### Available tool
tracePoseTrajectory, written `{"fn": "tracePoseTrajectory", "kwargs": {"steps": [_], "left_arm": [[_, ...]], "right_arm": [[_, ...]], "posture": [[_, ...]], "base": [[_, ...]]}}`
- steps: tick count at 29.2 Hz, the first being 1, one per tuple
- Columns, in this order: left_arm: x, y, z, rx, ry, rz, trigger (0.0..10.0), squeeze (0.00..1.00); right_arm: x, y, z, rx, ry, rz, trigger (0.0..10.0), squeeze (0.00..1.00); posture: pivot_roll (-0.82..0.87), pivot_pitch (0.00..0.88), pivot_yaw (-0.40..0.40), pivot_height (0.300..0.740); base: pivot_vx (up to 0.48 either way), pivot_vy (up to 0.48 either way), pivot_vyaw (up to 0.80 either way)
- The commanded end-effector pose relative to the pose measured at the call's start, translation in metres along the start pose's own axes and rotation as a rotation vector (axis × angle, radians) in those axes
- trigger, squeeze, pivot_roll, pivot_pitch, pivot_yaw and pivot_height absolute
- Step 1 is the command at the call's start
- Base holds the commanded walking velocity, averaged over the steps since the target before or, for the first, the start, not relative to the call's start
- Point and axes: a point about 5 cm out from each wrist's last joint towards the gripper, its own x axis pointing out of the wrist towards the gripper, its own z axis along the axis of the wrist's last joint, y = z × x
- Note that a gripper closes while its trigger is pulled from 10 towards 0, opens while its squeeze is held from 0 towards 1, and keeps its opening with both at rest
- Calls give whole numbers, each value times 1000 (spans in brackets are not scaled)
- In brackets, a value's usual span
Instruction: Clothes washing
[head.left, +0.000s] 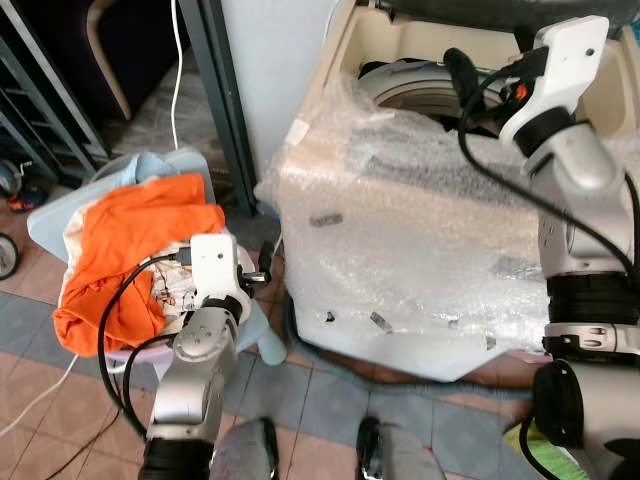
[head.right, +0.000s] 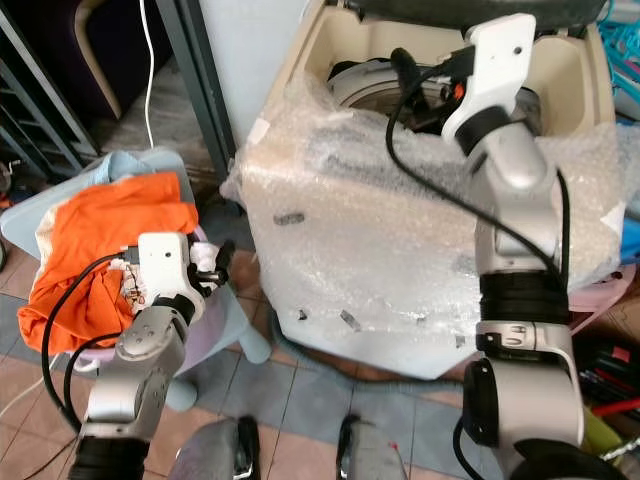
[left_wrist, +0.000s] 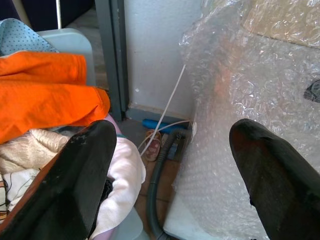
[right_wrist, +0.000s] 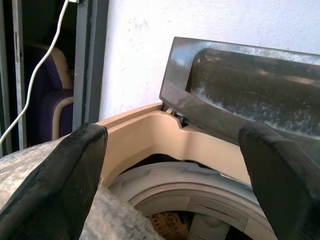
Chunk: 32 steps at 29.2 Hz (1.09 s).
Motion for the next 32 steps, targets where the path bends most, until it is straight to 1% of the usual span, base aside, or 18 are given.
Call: {"fn": "tracePoseTrajectory", "kwargs": {"steps": [1,2,3,4,6,7,9,13,15,17,20,21,23,25,28,30,31,32], "left_arm": [[2,0,1,-3,3,2,10000,0],[2,0,1,-2,2,4,10000,0],[2,0,1,-2,2,4,10000,0],[3,-1,2,-1,-2,3,10000,0],[5,-1,9,-11,-19,4,10000,0],[6,-2,10,-5,-13,4,10000,0],[6,-2,10,5,-16,0,10000,0],[5,-3,9,11,-14,-1,10000,0],[5,-3,8,13,-13,2,10000,0],[6,-2,8,18,-19,16,10000,0],[6,-2,8,20,-19,21,10000,0],[5,3,6,35,-26,45,10000,0],[4,4,5,40,-28,50,10000,0],[2,7,5,59,-47,54,10000,0],[1,9,1,45,-37,32,10000,0],[1,10,1,45,-37,33,10000,0],[2,11,1,15,-25,44,10000,0],[2,10,2,12,-29,43,10000,0]], "right_arm": [[-8,12,4,-27,-48,-9,10000,0],[-13,18,-1,-24,-40,-14,10000,0],[-13,18,-1,-24,-40,-14,10000,0],[-17,25,-6,3,-28,-31,10000,0],[-24,38,-6,-1,-41,-38,10000,0],[-29,47,-6,-17,-50,-38,10000,0],[-30,49,-4,-1,-52,-47,10000,0],[-31,53,2,-1,-72,-44,10000,0],[-32,54,2,1,-71,-45,10000,0],[-37,59,-1,32,-54,-47,10000,0],[-40,62,-4,39,-45,-41,10000,0],[-50,74,-14,52,-9,-27,10000,0],[-53,77,-16,57,3,-24,10000,0],[-61,86,-25,61,39,-14,10000,0],[-74,98,-40,84,109,-17,10000,0],[-76,99,-42,89,119,-19,10000,0],[-80,101,-47,91,142,-25,10000,0],[-81,101,-49,95,151,-29,10000,0]], "posture": [[-25,97,27,740],[-25,104,35,740],[-25,104,35,740],[-25,104,35,740],[-21,119,49,740],[-20,106,52,740],[-22,115,57,740],[-29,104,61,740],[-29,102,60,740],[-25,102,56,740],[-25,102,56,740],[-25,101,55,740],[-25,100,55,740],[-25,101,56,740],[-25,98,55,740],[-26,98,55,740],[-27,98,55,740],[-27,100,54,740]], "base": [[0,480,0],[0,480,0],[0,480,0],[0,480,0],[0,480,0],[0,480,800],[0,480,800],[0,480,800],[0,480,800],[0,454,800],[0,474,800],[0,0,800],[0,0,800],[0,0,800],[0,0,279],[0,0,0],[0,0,0],[0,0,0]]}}
